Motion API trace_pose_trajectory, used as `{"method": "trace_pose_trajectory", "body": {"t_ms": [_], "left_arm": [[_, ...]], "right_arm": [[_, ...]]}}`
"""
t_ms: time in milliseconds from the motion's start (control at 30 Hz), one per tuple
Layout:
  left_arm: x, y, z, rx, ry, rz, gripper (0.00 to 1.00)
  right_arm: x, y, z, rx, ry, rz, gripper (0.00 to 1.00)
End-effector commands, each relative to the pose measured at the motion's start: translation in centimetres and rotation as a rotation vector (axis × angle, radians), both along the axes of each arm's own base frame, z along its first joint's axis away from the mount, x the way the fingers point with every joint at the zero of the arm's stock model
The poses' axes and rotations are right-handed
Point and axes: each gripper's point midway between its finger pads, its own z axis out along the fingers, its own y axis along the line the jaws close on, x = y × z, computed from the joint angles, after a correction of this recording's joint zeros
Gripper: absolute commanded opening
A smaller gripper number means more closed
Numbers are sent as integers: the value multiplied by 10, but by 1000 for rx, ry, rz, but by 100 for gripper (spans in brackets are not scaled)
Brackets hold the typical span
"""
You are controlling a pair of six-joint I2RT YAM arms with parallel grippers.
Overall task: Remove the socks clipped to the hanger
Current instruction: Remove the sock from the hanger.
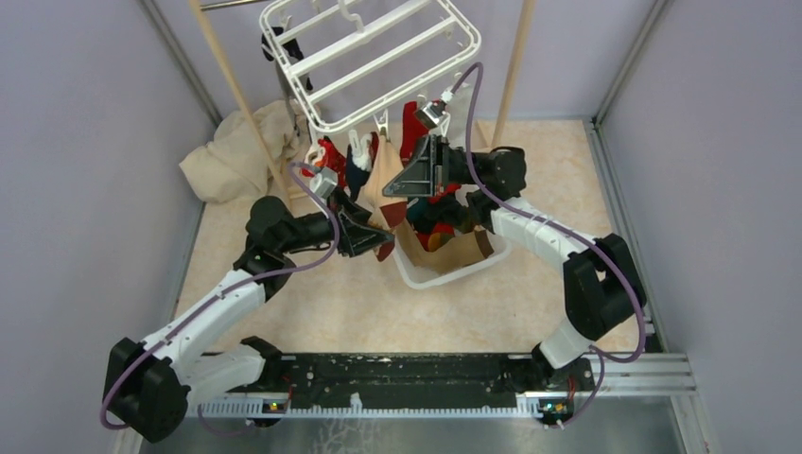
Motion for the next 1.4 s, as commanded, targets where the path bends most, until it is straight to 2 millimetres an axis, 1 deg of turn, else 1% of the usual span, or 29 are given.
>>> {"method": "trace_pose_trajectory", "body": {"t_ms": [0, 33, 100, 167, 200, 267, 367, 500, 567, 633, 667, 733, 800, 933, 1033, 1067, 1100, 1233, 1367], "left_arm": [[-2, -4, 13, -8, -52, -33, 37], [-2, -5, 13, -1, -48, -34, 30], [0, -5, 12, 16, -36, -22, 22], [3, -4, 13, 31, -30, 3, 8], [4, -3, 13, 36, -30, 14, 6], [7, -1, 15, 50, -33, 50, 5], [12, 3, 13, 75, -21, 108, 4], [18, 5, 6, 101, 4, 152, 2], [21, 5, 1, 112, 18, 174, 2], [24, 4, -1, 119, 22, 191, 1], [25, 4, 0, 121, 22, 206, 1], [27, 4, 0, 129, 19, 233, 1], [31, 6, 0, 139, 16, 264, 1], [36, 7, -5, 160, 26, 314, 1], [40, 7, -9, 171, 37, 354, 1], [41, 7, -10, 174, 40, 365, 1], [42, 6, -11, 178, 43, 373, 1], [48, 4, -13, 190, 54, 414, 1], [52, 2, -14, 200, 64, 445, 2]], "right_arm": [[-9, -6, 17, 43, -97, 7, 0], [-8, -5, 16, 39, -95, 4, 0], [-6, -4, 13, 25, -91, 0, 0], [-2, -1, 8, 4, -83, -11, 0], [1, 0, 5, -8, -81, -21, 0], [7, 4, -2, -40, -73, -46, 0], [22, 10, -18, -127, -63, -116, 0], [48, 12, -42, -295, -84, -281, 7], [58, 10, -49, -358, -99, -352, 16], [64, 7, -52, -395, -108, -403, 31], [67, 4, -58, -428, -98, -427, 35], [71, -2, -62, -477, -107, -482, 39], [73, -9, -61, -508, -132, -529, 45], [79, -29, -57, -580, -171, -659, 51], [81, -46, -50, -627, -213, -753, 52], [82, -51, -48, -641, -227, -787, 56], [82, -55, -46, -653, -239, -814, 57], [87, -70, -40, -696, -288, -913, 58], [91, -79, -35, -726, -333, -987, 60]]}}
